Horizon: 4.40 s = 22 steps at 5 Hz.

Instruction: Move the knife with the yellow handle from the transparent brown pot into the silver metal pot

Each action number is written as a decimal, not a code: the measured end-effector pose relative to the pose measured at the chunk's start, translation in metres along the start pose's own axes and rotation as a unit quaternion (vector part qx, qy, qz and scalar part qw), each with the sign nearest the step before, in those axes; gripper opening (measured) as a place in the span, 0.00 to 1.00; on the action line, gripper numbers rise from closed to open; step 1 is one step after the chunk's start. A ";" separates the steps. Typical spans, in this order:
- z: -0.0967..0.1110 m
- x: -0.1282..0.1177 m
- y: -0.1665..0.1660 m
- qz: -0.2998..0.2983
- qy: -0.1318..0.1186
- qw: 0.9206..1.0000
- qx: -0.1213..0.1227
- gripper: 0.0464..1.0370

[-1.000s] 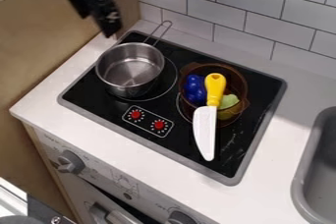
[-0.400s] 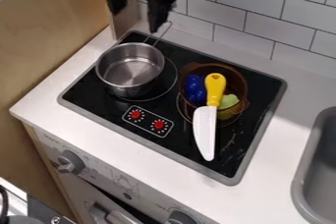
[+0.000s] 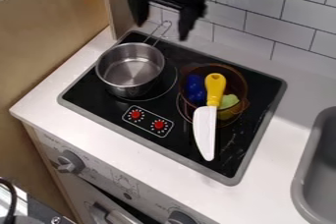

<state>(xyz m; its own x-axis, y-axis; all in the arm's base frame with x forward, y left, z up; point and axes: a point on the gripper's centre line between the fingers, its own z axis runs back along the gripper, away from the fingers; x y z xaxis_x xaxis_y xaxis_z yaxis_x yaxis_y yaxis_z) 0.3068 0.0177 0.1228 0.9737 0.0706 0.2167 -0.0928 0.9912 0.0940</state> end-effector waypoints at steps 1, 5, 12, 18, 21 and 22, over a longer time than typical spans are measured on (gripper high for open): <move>-0.003 -0.002 -0.024 -0.021 -0.011 0.999 -0.021 0.96; -0.003 -0.011 -0.044 0.045 -0.003 0.999 -0.001 0.96; -0.049 -0.032 -0.080 0.096 -0.078 0.992 0.016 0.96; -0.054 -0.037 -0.078 0.106 -0.062 0.992 -0.012 0.32; 0.002 -0.017 -0.046 0.065 -0.006 0.998 0.008 0.32; 0.002 -0.009 -0.010 0.035 -0.016 0.999 0.013 0.32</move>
<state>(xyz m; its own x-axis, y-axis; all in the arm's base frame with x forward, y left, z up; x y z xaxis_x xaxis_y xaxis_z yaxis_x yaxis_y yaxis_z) 0.2985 0.0067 0.1219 0.9572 0.1365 0.2551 -0.1671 0.9806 0.1024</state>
